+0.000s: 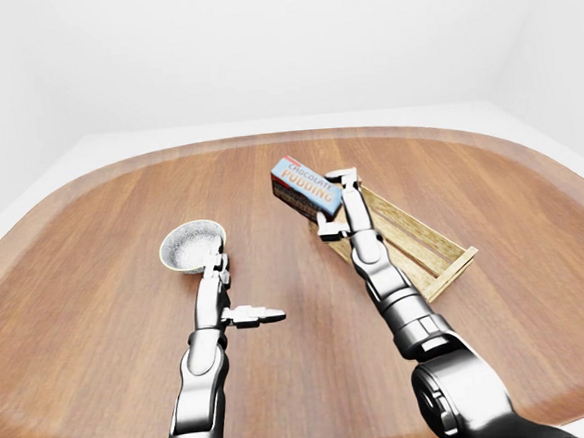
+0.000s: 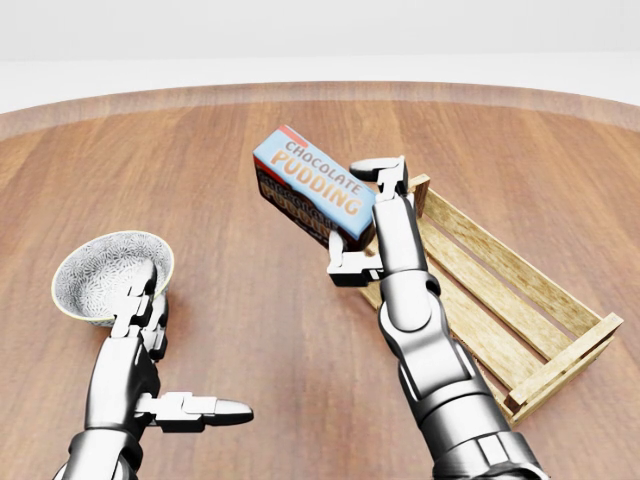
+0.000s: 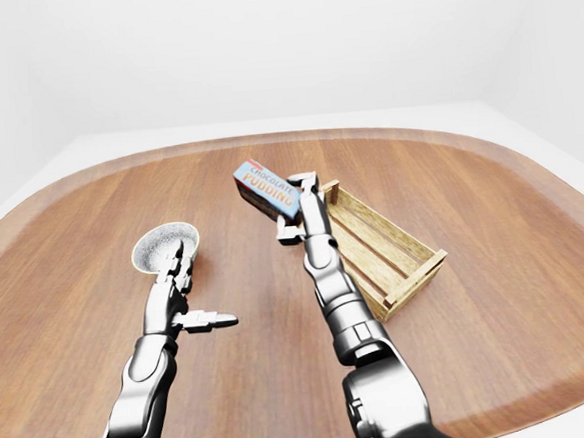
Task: Pick up the chocolate pudding and put it in the tray.
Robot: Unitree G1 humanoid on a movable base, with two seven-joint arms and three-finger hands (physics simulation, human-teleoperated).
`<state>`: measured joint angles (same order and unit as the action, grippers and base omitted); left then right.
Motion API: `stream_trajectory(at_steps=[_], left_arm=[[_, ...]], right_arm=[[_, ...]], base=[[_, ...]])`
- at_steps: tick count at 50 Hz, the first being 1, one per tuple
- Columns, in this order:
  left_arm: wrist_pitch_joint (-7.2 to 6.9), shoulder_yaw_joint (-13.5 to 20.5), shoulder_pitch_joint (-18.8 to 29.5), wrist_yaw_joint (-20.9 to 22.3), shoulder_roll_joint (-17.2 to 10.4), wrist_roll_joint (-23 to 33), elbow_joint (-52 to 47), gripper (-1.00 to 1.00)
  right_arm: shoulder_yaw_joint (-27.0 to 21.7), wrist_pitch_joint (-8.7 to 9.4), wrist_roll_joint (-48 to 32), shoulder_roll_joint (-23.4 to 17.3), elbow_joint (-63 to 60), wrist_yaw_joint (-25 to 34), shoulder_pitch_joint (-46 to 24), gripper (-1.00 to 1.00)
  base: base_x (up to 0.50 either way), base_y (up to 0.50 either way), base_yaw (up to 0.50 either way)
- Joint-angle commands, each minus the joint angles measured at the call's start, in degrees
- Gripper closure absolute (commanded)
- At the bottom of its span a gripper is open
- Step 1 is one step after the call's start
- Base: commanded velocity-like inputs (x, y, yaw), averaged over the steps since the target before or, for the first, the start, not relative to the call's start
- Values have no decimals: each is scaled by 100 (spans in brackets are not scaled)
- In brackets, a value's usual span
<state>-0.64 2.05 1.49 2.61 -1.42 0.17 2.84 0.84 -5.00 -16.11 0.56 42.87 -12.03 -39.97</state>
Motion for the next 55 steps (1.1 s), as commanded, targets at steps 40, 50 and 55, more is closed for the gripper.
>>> stream_trajectory(at_steps=[40, 50, 55], left_arm=[[-101, 13, 16, 3, 6, -69, -30, -100], [-100, 12, 5, 19, 4, -64, -42, -100], [-106, 10, 0, 24, 4, -58, -50, -100]], right_arm=[[-756, 0, 423, -1231, 3057, -399, -2031, 100], [-777, 0, 396, -1296, 3068, -411, -1994, 100], [-791, 0, 380, -1348, 3083, -398, -1970, 100]], base=[[0, 0, 0], [0, 0, 0], [0, 0, 0]])
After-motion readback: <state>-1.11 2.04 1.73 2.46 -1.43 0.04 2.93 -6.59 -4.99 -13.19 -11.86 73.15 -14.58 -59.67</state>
